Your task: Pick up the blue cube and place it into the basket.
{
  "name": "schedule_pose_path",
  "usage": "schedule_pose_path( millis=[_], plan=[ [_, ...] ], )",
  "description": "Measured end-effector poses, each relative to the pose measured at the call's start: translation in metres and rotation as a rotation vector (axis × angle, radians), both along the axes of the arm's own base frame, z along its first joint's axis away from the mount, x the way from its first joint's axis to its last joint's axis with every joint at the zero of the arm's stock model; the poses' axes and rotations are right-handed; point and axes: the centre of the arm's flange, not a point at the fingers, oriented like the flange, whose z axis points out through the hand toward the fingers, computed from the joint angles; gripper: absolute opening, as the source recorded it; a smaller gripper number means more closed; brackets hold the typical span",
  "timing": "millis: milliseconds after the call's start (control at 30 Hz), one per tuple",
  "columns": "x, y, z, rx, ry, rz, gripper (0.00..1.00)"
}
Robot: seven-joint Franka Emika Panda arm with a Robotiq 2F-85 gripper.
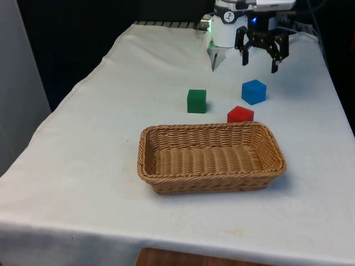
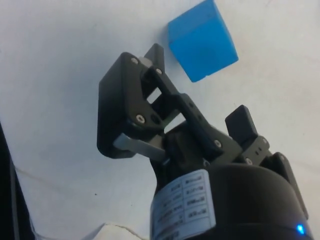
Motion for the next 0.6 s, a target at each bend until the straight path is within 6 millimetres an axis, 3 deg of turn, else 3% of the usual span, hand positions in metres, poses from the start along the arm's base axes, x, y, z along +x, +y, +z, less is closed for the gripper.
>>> schedule_pose_path(
  millis=[400, 600],
  plan=[
    [0.000, 0.000, -0.031, 0.008, 0.011, -0.084, 1.00],
    [0.000, -0.001, -0.036, 0.011, 0.003, -0.097, 1.00]
  ],
)
